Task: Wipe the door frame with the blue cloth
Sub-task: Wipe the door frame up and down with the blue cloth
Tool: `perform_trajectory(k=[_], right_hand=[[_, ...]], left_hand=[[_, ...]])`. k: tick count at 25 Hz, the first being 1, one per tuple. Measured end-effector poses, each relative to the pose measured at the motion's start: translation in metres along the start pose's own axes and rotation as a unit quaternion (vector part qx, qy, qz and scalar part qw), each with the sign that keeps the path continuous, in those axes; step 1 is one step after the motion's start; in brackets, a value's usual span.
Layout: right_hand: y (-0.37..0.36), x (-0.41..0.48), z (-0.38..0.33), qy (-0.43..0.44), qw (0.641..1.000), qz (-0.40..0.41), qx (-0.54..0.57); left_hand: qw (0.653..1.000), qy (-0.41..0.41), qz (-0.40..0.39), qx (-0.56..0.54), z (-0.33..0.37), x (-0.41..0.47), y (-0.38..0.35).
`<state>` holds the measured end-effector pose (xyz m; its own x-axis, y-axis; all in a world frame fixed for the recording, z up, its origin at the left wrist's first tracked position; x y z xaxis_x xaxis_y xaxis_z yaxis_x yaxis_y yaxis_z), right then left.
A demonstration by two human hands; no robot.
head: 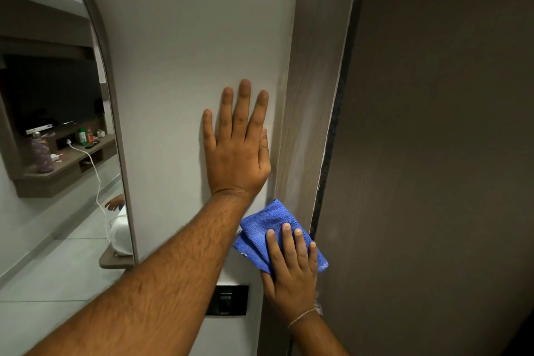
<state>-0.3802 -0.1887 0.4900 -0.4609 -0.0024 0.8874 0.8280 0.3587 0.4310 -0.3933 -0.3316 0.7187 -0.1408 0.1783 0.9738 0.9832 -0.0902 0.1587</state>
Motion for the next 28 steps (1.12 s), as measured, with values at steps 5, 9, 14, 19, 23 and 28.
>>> perform_trajectory(k=[5, 9, 14, 19, 23, 28], right_hand=[[0.029, 0.056, -0.01, 0.018, 0.999, 0.004, 0.048], [0.089, 0.175, -0.024, 0.064, 0.995, 0.035, 0.071], [0.166, 0.346, -0.043, 0.133, 0.986, 0.083, 0.049], [0.219, 0.457, -0.063, 0.156, 0.982, 0.104, 0.006], [0.254, 0.498, -0.07, 0.142, 0.983, 0.097, 0.062], [0.258, 0.501, -0.07, 0.122, 0.988, 0.079, 0.059]], left_hand=[[0.999, -0.005, 0.032, 0.014, 0.001, -0.001, 0.003], [0.999, -0.011, 0.043, 0.032, 0.002, -0.001, 0.005], [0.999, 0.002, 0.035, -0.006, 0.002, -0.002, 0.007], [1.0, -0.001, 0.021, 0.001, 0.0, -0.002, 0.001], [1.0, -0.003, 0.021, -0.003, 0.0, -0.004, 0.0], [1.0, 0.0, 0.021, -0.006, 0.002, -0.004, 0.003]])
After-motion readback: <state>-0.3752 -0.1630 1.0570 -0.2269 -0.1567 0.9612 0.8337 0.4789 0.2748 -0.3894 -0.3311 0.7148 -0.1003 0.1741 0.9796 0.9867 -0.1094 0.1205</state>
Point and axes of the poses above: each hand's wrist, its own x-axis towards the middle knuckle, its own y-axis out of the back of the hand, z = x × y, the point moved 5 cm from there along x, towards the middle knuckle, and after that the axes turned 14 degrees about -y, right-handed, at the moved point
